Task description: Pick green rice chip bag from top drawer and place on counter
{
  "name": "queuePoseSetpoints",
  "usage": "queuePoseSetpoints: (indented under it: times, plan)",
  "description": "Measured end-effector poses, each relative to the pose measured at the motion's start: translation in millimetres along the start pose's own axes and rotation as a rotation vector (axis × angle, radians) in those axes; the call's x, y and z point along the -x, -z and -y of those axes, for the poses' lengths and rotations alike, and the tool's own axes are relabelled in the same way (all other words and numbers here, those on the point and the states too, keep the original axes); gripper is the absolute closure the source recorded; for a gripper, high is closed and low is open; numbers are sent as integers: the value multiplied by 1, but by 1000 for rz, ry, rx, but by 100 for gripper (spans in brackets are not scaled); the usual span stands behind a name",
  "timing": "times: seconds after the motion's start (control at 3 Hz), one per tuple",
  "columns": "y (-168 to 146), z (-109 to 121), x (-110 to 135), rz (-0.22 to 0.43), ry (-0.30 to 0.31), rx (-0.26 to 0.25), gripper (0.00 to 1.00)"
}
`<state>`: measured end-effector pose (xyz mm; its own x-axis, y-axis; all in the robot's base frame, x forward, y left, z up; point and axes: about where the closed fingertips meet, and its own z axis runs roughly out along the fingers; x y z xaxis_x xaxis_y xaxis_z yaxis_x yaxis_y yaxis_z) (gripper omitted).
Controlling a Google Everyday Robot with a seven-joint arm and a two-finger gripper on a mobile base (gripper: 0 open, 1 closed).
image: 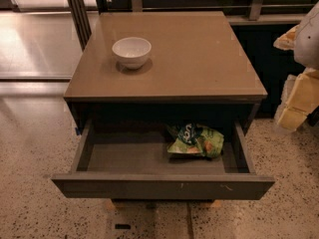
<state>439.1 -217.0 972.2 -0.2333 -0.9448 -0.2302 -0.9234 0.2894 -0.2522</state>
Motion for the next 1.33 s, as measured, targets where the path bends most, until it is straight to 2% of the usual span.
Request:
queuePoseSetpoints:
  times: [0.67,1.0,1.33]
  plan:
    - [-75,-5,-13,189,-225,-3,0]
    - [-116,-4,-7,249,-282,29,0]
    - [-115,-5,-7,248,-283,25,0]
